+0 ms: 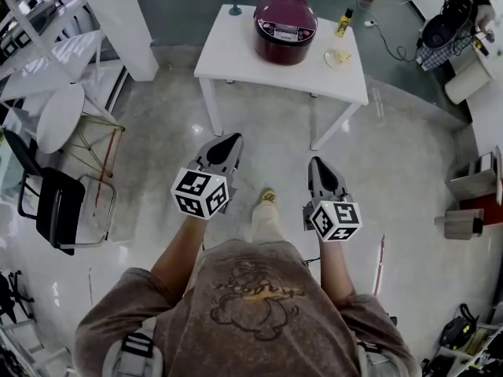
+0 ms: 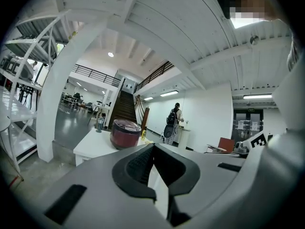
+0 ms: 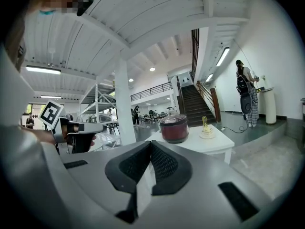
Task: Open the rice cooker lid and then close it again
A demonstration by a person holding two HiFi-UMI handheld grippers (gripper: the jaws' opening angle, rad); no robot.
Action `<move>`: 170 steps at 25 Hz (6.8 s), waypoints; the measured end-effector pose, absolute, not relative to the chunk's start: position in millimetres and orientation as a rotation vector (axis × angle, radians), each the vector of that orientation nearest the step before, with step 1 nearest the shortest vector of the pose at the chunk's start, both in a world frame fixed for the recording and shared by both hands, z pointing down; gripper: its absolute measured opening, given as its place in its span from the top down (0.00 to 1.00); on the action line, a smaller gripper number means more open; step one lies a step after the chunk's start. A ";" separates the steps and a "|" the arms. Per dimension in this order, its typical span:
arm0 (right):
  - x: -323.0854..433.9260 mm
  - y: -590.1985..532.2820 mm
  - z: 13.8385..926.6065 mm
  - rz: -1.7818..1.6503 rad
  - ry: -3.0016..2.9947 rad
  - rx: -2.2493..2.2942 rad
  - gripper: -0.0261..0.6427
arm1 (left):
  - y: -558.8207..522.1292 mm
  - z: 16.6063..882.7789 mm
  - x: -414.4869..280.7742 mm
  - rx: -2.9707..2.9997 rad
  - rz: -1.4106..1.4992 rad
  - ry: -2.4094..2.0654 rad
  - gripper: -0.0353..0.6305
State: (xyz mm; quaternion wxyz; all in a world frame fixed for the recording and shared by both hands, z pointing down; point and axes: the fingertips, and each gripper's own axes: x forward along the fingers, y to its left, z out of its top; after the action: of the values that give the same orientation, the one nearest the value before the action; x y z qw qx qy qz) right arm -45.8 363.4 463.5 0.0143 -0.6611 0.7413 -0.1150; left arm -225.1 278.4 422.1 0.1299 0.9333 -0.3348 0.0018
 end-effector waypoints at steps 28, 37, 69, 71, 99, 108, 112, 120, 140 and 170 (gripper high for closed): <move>67.6 147.0 457.6 -0.413 2.382 -1.982 0.96 | 71.1 409.6 -122.8 2.645 -0.006 -1.090 0.91; 101.8 100.8 464.1 -0.437 2.435 -1.912 0.96 | 37.3 410.8 -97.0 2.614 -0.021 -1.160 0.91; 143.2 -58.8 459.7 -0.436 2.421 -1.937 0.96 | -128.7 417.8 -49.2 2.635 0.009 -1.080 0.91; 144.9 -71.4 457.0 -0.432 2.411 -1.945 0.96 | -144.1 416.1 -45.3 2.644 0.021 -1.064 0.91; 173.6 -163.3 454.7 -0.422 2.357 -2.065 0.96 | -228.2 413.1 6.3 2.718 0.097 -0.786 0.91; 174.1 -181.7 455.4 -0.428 2.478 -1.948 0.96 | -221.4 415.0 6.6 2.692 0.160 -0.868 0.91; 175.5 -185.6 456.9 -0.424 2.513 -1.906 0.96 | -217.8 421.1 4.7 2.661 0.182 -0.895 0.91; 172.0 -188.0 460.9 -0.434 2.551 -1.839 0.96 | -203.7 436.5 6.5 2.642 0.311 -0.883 0.91; 169.8 -182.4 467.9 -0.463 2.573 -1.815 0.96 | -179.0 458.8 11.9 2.613 0.505 -0.843 0.91; 168.9 -185.7 469.5 -0.476 2.593 -1.773 0.96 | -179.7 462.9 12.3 2.587 0.499 -0.880 0.92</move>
State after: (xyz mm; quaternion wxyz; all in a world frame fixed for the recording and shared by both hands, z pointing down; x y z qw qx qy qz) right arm 168.9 -185.7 469.5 -0.0177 -0.5580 0.8160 -0.1499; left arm 12.3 -179.7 462.9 0.1808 0.9160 -0.3116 0.1767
